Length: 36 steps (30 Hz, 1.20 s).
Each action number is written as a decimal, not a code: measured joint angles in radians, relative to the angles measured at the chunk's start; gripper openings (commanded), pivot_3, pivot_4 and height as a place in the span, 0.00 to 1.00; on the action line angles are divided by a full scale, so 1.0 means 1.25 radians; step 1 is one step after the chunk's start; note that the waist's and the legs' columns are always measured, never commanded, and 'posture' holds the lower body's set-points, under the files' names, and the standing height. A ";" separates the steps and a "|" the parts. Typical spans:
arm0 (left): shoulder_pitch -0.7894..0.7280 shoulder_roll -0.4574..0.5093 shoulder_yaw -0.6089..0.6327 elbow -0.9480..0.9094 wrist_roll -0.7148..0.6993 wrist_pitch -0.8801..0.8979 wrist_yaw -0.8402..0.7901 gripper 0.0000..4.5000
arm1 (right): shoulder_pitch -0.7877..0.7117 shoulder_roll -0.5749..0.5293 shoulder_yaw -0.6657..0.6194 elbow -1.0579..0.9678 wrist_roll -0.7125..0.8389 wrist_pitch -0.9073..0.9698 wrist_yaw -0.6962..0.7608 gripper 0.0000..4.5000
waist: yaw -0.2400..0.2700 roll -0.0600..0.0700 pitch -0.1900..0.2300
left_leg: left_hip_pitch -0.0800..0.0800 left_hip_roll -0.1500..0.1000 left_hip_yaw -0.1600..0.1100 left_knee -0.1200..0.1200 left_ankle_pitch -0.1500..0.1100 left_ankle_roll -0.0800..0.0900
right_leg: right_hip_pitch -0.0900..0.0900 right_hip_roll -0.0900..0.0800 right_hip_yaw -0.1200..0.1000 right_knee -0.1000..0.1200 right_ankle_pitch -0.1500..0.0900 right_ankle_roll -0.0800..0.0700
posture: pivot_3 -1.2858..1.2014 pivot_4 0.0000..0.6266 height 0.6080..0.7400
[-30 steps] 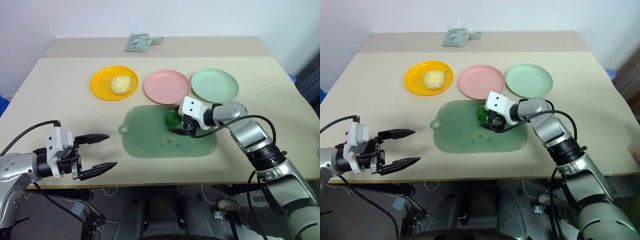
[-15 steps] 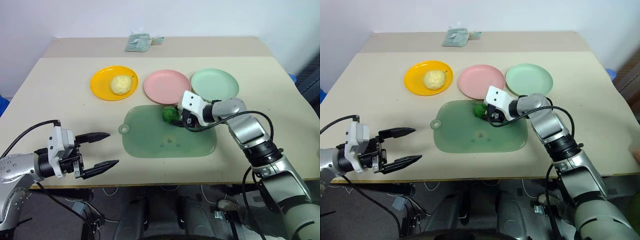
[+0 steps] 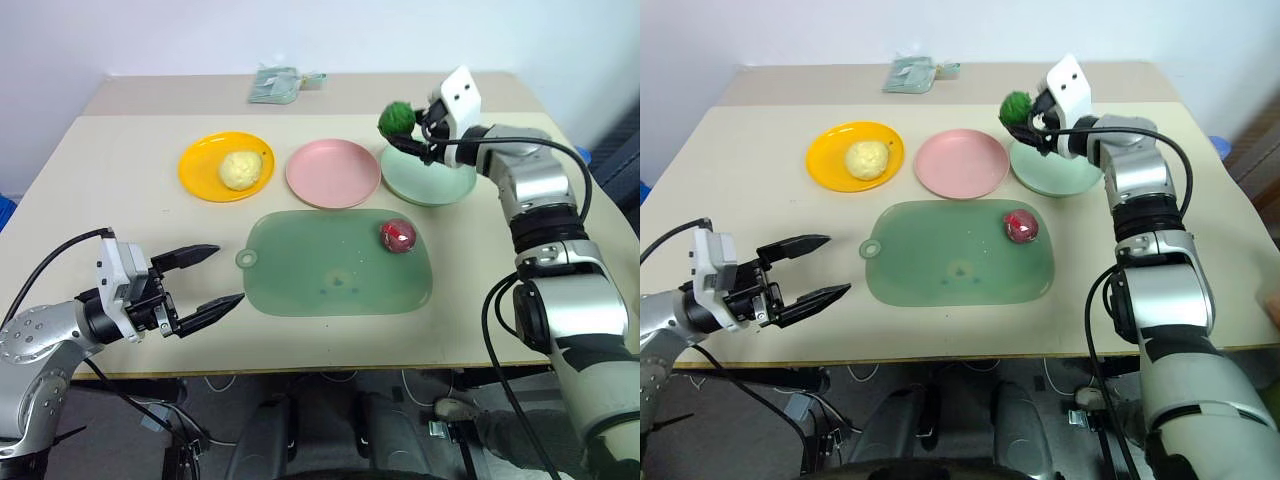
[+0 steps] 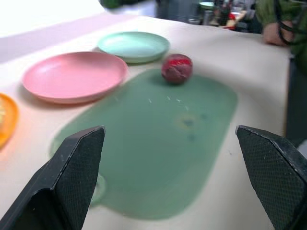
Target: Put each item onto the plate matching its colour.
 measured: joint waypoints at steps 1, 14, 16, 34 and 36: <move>-0.001 -0.001 0.004 -0.004 -0.004 0.000 0.009 1.00 | -0.009 0.009 0.000 0.049 -0.014 -0.029 -0.024 0.60 | -0.004 0.000 0.000 | 0.000 0.000 0.000 0.000 0.000 0.000 | 0.000 0.000 0.000 0.000 0.000 0.000 | 0.52 0.24 1.00; -0.038 -0.008 -0.014 -0.023 -0.019 0.012 0.073 1.00 | -0.025 0.035 -0.029 0.219 -0.088 -0.134 -0.216 0.99 | -0.011 0.000 0.000 | 0.000 0.000 0.000 0.000 0.001 -0.001 | 0.000 0.003 0.000 0.001 0.001 0.002 | 0.52 0.24 1.00; -0.064 -0.014 -0.037 -0.020 -0.018 0.015 0.076 1.00 | -0.025 0.029 -0.042 0.218 -0.084 -0.144 -0.195 0.99 | -0.010 0.000 0.000 | 0.000 0.000 0.000 0.000 0.001 -0.001 | 0.000 0.003 0.000 0.001 0.001 0.003 | 0.52 0.24 1.00; -0.692 -0.308 -0.482 0.555 0.244 0.001 0.000 1.00 | 0.869 -0.247 -0.464 -1.172 0.439 0.468 0.079 0.99 | 0.034 0.004 0.000 | 0.000 0.002 -0.003 0.009 0.000 0.002 | 0.005 0.006 -0.003 0.001 0.003 0.006 | 0.52 0.24 1.00; -0.746 -0.344 -0.501 0.647 0.278 -0.032 -0.027 1.00 | 0.949 -0.247 -0.516 -1.267 0.487 0.527 0.056 0.99 | 0.032 0.003 0.000 | -0.001 0.002 -0.003 0.012 0.000 0.003 | 0.006 0.006 -0.003 0.001 0.002 0.005 | 0.52 0.24 1.00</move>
